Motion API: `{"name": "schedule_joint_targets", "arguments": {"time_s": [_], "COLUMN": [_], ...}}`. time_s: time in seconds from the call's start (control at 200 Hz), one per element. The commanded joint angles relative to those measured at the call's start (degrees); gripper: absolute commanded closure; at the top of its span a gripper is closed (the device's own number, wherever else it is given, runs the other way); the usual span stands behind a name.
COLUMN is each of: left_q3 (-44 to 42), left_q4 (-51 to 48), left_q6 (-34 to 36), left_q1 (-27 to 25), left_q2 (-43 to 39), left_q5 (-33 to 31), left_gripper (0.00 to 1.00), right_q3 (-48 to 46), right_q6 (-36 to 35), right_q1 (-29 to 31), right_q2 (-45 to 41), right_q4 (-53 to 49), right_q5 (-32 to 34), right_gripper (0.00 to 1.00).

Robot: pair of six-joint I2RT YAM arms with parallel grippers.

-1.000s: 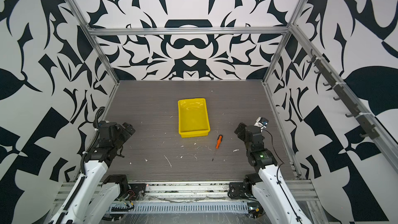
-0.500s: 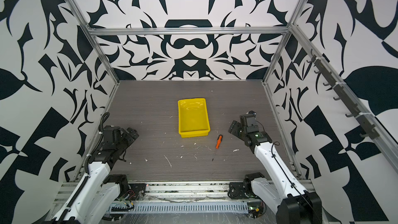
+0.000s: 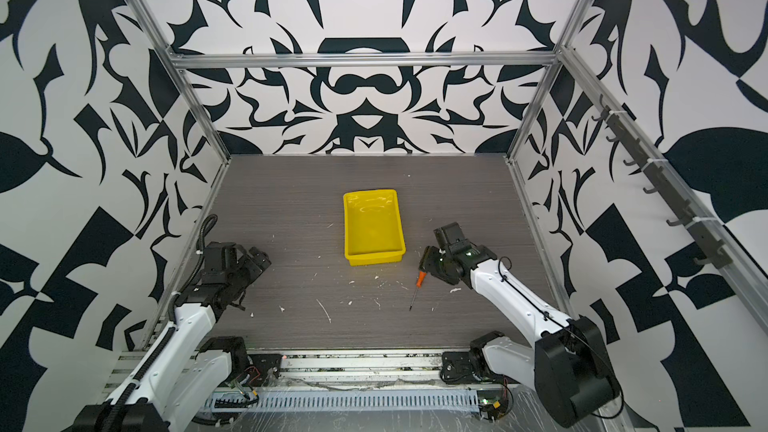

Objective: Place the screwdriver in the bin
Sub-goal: 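Lower the right gripper onto the orange screwdriver handle and close it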

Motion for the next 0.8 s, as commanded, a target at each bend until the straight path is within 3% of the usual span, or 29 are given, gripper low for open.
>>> {"name": "schedule_joint_targets", "arguments": {"time_s": [0.0, 0.795], "left_q3": [0.80, -1.01], "left_q4": [-0.21, -0.89], "left_q6": [0.13, -0.33], "left_q1": [0.09, 0.10], "left_q2": [-0.89, -6.62], "left_q5": [0.58, 0.70], "left_gripper": [0.01, 0.01], "right_q3": [-0.82, -0.58], "right_q6": [2.45, 4.74], "right_q1": [0.39, 1.08], "right_q2": [1.83, 10.68], "right_q4": [1.21, 6.62], "right_q5": [1.10, 1.10], "right_gripper": [0.37, 0.50]}}
